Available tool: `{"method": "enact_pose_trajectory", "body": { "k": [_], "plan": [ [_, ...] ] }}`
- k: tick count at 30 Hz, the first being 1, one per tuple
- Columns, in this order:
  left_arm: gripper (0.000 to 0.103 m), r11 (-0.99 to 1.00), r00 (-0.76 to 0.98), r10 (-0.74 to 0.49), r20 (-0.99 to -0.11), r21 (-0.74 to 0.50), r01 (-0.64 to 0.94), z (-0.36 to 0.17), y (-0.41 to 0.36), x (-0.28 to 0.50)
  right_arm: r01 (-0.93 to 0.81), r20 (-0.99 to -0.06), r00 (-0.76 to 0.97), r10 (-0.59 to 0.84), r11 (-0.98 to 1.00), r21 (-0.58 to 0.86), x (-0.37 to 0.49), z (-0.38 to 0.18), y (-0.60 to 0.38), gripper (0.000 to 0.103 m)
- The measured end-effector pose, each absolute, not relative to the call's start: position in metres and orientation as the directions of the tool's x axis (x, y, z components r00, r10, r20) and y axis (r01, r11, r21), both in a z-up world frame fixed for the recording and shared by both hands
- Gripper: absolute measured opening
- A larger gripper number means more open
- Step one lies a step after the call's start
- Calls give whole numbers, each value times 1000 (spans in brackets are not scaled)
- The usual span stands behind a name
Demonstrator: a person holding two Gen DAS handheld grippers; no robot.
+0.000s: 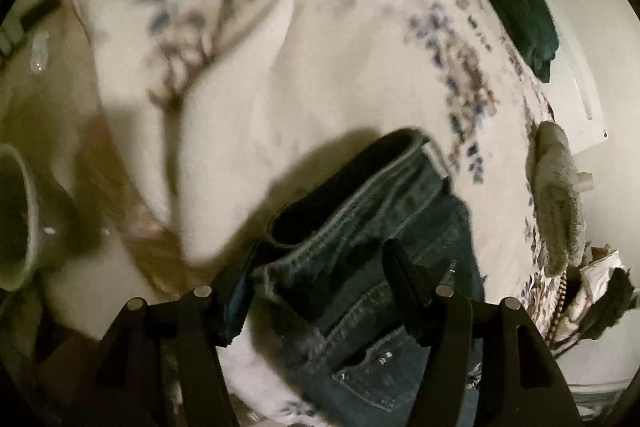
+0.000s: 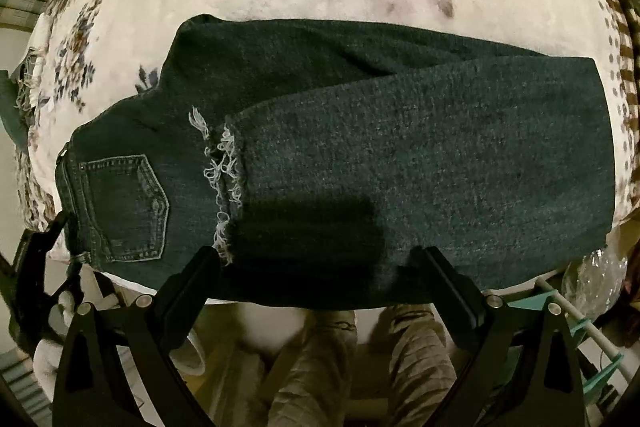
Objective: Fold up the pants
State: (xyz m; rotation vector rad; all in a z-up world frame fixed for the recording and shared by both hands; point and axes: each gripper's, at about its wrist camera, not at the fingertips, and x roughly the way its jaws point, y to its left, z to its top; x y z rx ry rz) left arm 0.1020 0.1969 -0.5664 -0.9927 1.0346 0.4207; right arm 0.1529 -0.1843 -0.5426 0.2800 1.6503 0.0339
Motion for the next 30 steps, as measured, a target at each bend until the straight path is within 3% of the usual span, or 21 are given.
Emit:
{"method": "enact_pose_trajectory", "body": {
  "k": [3,4,5,7,14,22,26,30],
  "plan": [
    [59,547,466,-146,-873,-464,-697,-577,199,115,156,-976,-76,206,969,193,151,-544,-180,101],
    [52,568,468,-125,-875,-450,-689,-573,197,118,155,-975,-76,206,969,193,151,-545,-180,101],
    [34,593,462,-105,-880,-429,-682,-569,194,120,154,-976,-76,205,969,192,149,-545,-180,101],
    [19,641,477,-75,-876,-408,-650,-551,186,119,147,-979,-75,191,973,178,149,-546,-179,101],
    [17,756,567,-8,-824,-377,-536,-465,139,101,157,-983,-59,172,974,161,146,-548,-187,101],
    [16,844,642,-189,-743,-457,-280,-384,35,122,213,-983,-5,185,960,180,137,-531,-230,101],
    [16,884,602,-284,-746,-447,-137,-381,-43,138,265,-983,25,184,946,184,132,-521,-273,101],
    [16,923,479,-340,-809,-385,6,-415,-133,153,318,-985,50,167,932,175,125,-514,-329,101]
  ]
}}
